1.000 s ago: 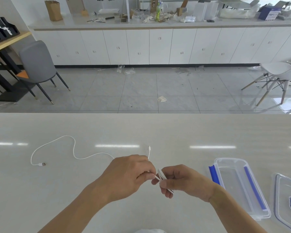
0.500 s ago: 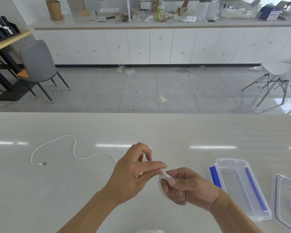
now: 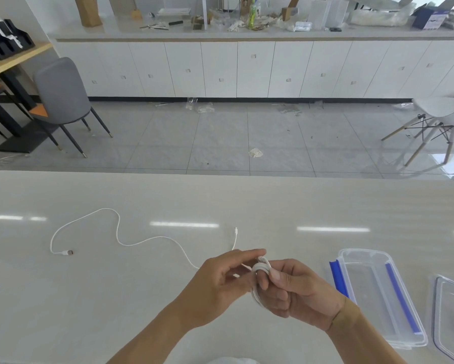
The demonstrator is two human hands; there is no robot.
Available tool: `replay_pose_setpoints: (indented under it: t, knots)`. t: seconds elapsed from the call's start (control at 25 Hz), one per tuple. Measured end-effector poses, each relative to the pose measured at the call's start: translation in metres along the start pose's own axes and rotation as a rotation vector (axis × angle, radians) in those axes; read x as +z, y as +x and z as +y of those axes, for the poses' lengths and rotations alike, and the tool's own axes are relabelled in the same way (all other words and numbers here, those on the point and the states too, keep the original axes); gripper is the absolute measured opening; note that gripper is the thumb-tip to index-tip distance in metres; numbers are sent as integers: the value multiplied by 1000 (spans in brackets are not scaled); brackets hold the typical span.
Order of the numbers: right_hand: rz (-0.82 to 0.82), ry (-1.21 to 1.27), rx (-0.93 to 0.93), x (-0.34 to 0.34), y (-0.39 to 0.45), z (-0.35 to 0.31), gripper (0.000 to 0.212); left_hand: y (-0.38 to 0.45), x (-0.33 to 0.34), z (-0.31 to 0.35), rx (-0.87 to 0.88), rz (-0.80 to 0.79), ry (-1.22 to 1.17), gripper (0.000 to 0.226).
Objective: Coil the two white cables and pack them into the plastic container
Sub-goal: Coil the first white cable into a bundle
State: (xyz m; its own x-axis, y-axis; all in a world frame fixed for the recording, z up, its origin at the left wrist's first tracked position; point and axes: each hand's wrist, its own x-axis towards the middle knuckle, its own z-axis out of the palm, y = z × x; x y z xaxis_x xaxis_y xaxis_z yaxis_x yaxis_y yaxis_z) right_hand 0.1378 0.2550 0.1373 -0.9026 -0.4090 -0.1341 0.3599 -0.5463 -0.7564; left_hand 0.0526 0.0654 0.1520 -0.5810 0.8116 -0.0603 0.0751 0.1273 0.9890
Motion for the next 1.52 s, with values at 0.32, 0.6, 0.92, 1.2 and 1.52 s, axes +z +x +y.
replay_pose_setpoints:
  t: [0.32,0.6,0.92,1.2,1.52]
  knots:
    - [224,-161,-60,5,10,2,22,5,10,-4,79,274,280,26]
    - [616,-864,-73,4,12,3,20,14,3,-11,15,303,424,23]
    - [745,-886,-84,4,16,6,7,21,-18,-14,-193,97,146,23]
    - [662,-743,-87,7,18,6,21,14,-12,-24,-230,75,-95,13]
    - [704,-867,-89,9,22,14,21,10,1,-31,196,410,509,9]
